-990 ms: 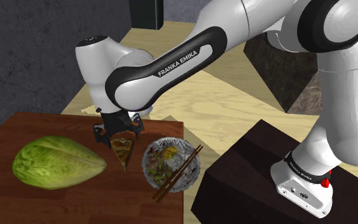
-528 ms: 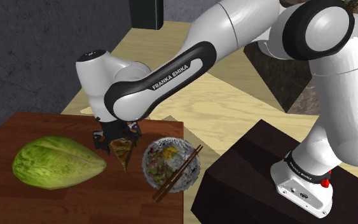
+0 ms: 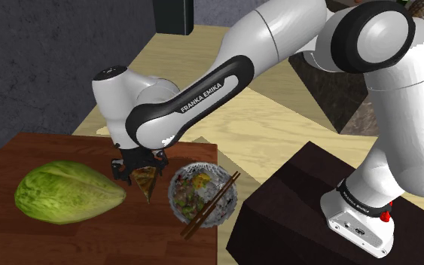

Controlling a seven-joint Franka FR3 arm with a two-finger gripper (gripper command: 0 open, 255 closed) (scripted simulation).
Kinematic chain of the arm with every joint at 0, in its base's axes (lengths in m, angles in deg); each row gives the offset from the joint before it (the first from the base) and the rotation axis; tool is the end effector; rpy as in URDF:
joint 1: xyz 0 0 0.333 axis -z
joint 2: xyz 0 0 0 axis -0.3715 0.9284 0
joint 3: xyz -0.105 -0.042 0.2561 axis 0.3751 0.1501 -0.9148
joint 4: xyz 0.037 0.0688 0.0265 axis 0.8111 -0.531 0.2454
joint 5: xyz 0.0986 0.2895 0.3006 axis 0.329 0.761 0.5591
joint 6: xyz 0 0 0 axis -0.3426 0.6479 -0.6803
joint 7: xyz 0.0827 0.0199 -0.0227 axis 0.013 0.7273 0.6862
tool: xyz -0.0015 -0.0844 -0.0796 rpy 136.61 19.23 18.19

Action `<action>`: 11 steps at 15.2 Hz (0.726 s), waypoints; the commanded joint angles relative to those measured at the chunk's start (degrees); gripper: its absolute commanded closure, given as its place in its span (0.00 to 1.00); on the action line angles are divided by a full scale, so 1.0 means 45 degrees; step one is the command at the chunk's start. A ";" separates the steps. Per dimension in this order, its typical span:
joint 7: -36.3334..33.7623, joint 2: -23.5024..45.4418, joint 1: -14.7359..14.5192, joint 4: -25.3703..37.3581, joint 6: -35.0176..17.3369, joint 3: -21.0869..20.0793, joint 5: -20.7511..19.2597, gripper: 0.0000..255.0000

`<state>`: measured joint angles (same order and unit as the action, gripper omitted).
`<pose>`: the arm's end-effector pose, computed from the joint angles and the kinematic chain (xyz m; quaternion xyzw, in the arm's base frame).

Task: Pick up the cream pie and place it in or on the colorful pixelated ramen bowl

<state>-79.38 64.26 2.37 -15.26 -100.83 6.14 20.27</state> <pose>0.4853 0.5072 0.2143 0.9855 -0.1619 -0.0500 0.0016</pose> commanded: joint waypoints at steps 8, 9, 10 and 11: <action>0.0002 0.0004 0.0000 0.0004 0.0001 0.0001 -0.0001 1.00; 0.0002 0.0003 0.0001 0.0002 -0.0001 0.0001 -0.0001 1.00; 0.0001 0.0002 0.0001 -0.0002 -0.0003 0.0001 -0.0001 1.00; 0.0000 0.0000 0.0000 -0.0002 -0.0002 0.0000 0.0000 1.00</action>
<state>-79.38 64.23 2.37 -15.26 -100.86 6.12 20.27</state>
